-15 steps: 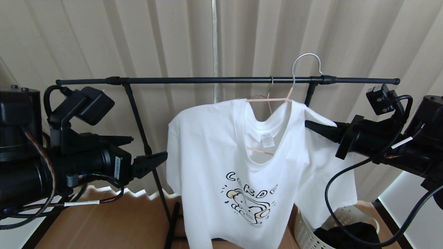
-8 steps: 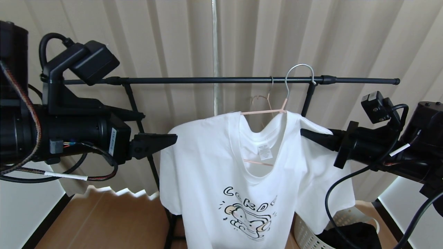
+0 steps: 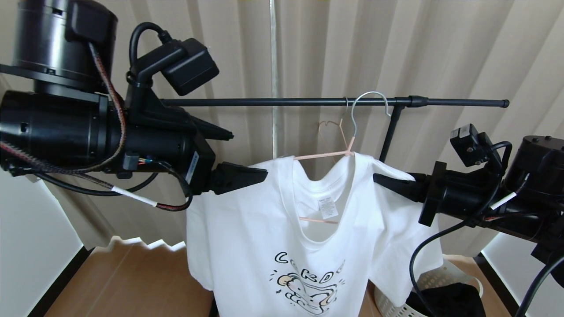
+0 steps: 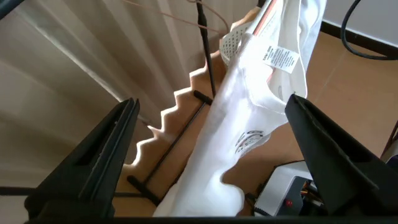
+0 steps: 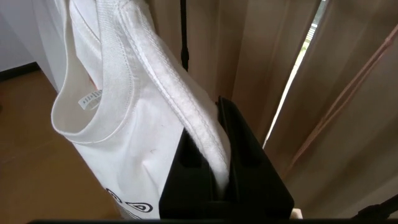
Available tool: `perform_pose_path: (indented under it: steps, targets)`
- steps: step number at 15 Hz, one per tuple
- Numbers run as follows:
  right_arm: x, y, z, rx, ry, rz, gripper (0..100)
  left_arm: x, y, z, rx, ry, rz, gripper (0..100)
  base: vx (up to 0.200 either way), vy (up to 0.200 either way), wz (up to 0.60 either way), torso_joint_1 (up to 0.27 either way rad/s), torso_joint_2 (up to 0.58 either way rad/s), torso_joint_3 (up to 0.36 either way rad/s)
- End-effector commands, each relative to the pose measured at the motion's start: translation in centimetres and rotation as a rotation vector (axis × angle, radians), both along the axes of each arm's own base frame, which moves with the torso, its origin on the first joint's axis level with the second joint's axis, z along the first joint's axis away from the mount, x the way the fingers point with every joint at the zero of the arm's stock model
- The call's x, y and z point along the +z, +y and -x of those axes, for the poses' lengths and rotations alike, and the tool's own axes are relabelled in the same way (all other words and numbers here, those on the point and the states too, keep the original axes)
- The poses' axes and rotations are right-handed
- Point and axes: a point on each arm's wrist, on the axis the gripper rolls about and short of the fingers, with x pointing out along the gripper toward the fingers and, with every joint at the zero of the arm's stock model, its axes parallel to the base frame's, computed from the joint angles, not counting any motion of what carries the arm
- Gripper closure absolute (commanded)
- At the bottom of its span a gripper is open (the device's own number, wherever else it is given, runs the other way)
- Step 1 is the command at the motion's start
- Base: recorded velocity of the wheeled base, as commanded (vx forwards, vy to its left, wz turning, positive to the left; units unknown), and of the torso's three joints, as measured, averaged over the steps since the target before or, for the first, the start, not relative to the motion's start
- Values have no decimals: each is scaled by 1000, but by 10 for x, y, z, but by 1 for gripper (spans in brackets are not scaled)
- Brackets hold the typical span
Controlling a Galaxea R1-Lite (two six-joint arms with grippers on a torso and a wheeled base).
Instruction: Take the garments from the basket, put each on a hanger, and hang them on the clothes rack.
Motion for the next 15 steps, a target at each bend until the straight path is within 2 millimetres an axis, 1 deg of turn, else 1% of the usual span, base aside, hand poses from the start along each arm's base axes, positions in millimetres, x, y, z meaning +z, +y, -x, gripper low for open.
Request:
perform_pose_path:
  steps: [1, 4, 5, 8, 9, 11, 13, 15]
  targets:
    - [3, 0, 3, 2, -12, -2, 100, -7, -23, -18, -53, 37, -17, 0, 0, 0, 0, 0, 0, 0]
    - [4, 0, 4, 2, -16, -4, 100, -7, -36, -29, -113, 74, -27, 0, 0, 0, 0, 0, 0, 0]
    - [5, 0, 4, 2, -18, -4, 100, -7, -37, -31, -124, 80, -24, 0, 0, 0, 0, 0, 0, 0]
    - [6, -1, 6, 4, -37, 6, 100, -13, -46, -41, -166, 124, -27, 0, 0, 0, 0, 0, 0, 0]
    - [6, -1, 6, 5, -38, 6, 100, -14, -46, -41, -166, 125, -27, 0, 0, 0, 0, 0, 0, 0]
    - [7, 1, 8, 13, -40, 5, 100, -19, -49, -44, -224, 139, -23, 0, 0, 0, 0, 0, 0, 0]
    - [7, 2, 9, 16, -41, 5, 100, -21, -50, -44, -234, 139, -28, 0, 0, 0, 0, 0, 0, 0]
    - [8, 2, 9, 18, -44, 4, 100, -26, -55, -44, -250, 145, -41, 0, 0, 0, 0, 0, 0, 0]
